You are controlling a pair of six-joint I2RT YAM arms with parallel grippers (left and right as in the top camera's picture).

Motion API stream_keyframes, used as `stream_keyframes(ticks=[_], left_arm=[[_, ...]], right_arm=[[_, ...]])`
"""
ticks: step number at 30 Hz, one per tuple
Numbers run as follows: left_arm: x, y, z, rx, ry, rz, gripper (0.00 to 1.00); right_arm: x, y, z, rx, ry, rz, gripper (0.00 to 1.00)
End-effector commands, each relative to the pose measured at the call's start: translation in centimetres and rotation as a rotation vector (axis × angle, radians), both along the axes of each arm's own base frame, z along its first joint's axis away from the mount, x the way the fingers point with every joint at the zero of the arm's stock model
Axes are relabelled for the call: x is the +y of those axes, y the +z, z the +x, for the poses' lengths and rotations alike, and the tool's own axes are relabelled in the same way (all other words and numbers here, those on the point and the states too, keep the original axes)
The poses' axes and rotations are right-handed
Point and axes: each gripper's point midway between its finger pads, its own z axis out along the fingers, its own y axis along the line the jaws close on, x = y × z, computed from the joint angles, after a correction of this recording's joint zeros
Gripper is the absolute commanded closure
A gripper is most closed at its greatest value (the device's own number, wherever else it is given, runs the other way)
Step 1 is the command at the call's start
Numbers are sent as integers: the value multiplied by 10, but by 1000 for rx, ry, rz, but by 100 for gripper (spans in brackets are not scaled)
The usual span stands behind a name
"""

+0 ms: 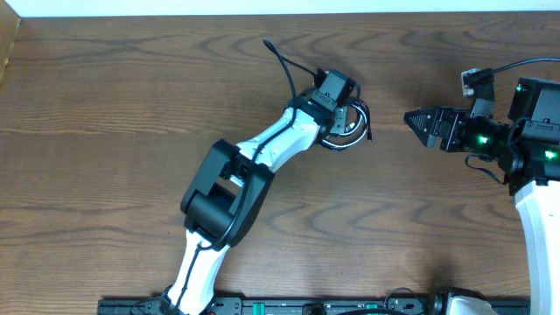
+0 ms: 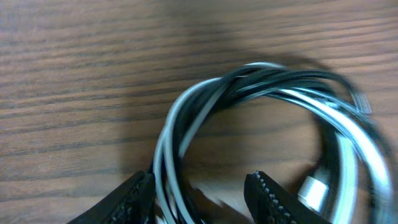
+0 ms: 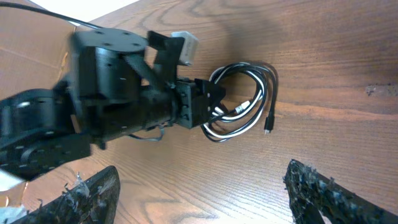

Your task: Untangle cables

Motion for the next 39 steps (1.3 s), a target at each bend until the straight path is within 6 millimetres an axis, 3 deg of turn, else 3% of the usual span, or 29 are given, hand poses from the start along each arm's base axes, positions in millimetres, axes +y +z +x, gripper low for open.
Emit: stream_keyframes(ticks=[1, 5, 13, 19, 23, 24, 30, 34, 39], left_arm=[[21, -12, 11, -68, 110, 128, 49], [28, -10, 14, -98, 140, 169, 52], [30, -19, 4, -74, 140, 181, 89], [18, -22, -5, -24, 88, 138, 92], [16, 16, -8, 2, -8, 58, 93], [12, 42, -12, 25, -51, -39, 93], [6, 152, -36, 96, -229, -471, 92], [8, 179, -43, 107, -286, -581, 93], [8, 198, -54, 170, -367, -728, 93]], right_arm=[[3, 10, 0, -21, 12, 4, 19], [3, 9, 0, -19, 11, 3, 20], [1, 7, 1, -13, 0, -9, 21], [-1, 6, 1, -10, -7, -17, 22], [-8, -1, 0, 16, -43, -52, 23], [-11, -4, 1, 34, -73, -56, 23], [-13, -18, 12, 122, -163, -2, 25], [4, -28, 24, 151, -139, 29, 27], [53, -48, 40, 181, -34, 75, 28]])
